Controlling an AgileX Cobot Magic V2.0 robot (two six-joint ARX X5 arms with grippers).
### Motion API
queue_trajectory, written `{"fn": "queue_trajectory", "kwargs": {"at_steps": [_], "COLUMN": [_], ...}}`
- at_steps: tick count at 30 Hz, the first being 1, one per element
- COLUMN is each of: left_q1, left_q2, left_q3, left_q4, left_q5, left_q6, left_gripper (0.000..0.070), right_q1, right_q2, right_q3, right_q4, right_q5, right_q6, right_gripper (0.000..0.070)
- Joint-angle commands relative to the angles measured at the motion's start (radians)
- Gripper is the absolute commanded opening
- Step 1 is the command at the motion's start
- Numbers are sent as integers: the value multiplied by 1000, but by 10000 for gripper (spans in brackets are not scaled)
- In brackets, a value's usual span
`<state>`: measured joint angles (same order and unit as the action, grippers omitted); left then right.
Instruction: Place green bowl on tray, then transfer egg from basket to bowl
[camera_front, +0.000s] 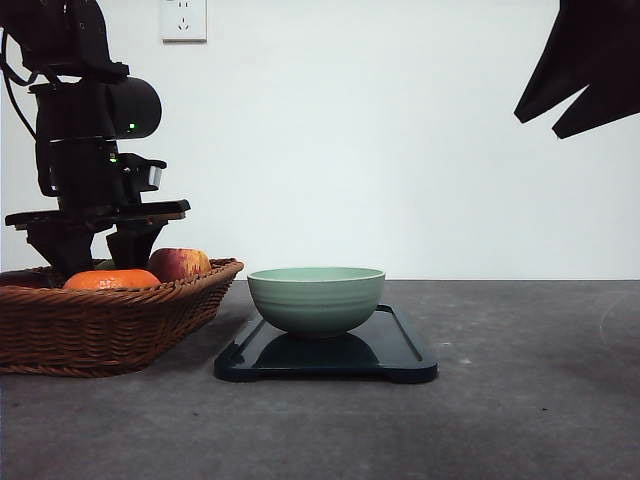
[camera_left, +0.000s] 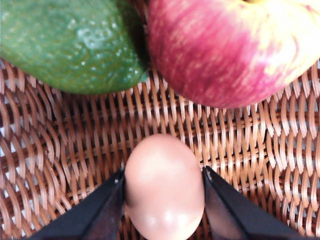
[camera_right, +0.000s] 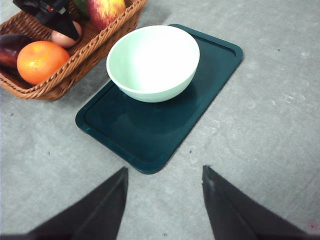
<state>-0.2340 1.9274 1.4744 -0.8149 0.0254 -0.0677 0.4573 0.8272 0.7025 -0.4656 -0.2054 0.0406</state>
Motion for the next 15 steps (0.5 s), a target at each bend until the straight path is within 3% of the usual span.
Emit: {"fn": "queue_trajectory", "kwargs": {"at_steps": [1,15], "left_q1": [-4,-5], "left_q2": [19,-101], "left_q3": [26,155], "left_q4": [-9,-167], "left_q5": [0,0], "left_q6": [-1,0], "left_gripper": [213,214], "right_q1": [6,6], "right_q2": [8,8], "right_q3": [2,2], "right_q4": [9,10], "right_q5": [3,3], "right_q6": [-8,-8], "right_gripper": [289,289]}}
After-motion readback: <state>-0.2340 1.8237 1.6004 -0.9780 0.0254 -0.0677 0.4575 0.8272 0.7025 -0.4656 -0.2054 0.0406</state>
